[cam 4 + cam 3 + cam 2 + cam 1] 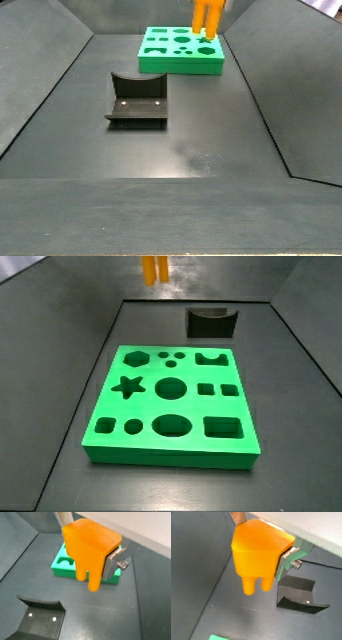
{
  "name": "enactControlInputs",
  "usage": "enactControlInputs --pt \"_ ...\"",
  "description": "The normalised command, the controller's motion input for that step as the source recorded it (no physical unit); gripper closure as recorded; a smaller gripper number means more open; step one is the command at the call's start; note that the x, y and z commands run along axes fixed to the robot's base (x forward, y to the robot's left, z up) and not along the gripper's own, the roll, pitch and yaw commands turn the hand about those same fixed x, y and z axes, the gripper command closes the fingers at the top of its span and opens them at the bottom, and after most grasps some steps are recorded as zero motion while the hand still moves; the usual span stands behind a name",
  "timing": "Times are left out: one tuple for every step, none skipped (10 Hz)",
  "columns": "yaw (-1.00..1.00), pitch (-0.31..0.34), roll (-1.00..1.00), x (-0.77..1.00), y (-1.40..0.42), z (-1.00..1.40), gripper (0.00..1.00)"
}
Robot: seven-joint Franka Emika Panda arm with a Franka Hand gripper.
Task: Pick up the 3 prong object. Move up. Move to above the board. Insert the 3 prong object.
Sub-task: Move to above the board.
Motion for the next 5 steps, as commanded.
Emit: enactControlInputs --pt "0.01 0.024 -0.12 -0.19 -0.16 1.0 1.0" --pt "0.0 0.025 -0.11 -0.12 -0.1 0.77 1.0" --pt "0.01 0.036 -0.1 -0.07 -0.06 0.59 1.0" --pt "0.01 0.057 -0.09 -0.03 -0.04 0.41 1.0" --pt "0.01 0.081 -0.08 0.0 -0.03 0.23 1.0"
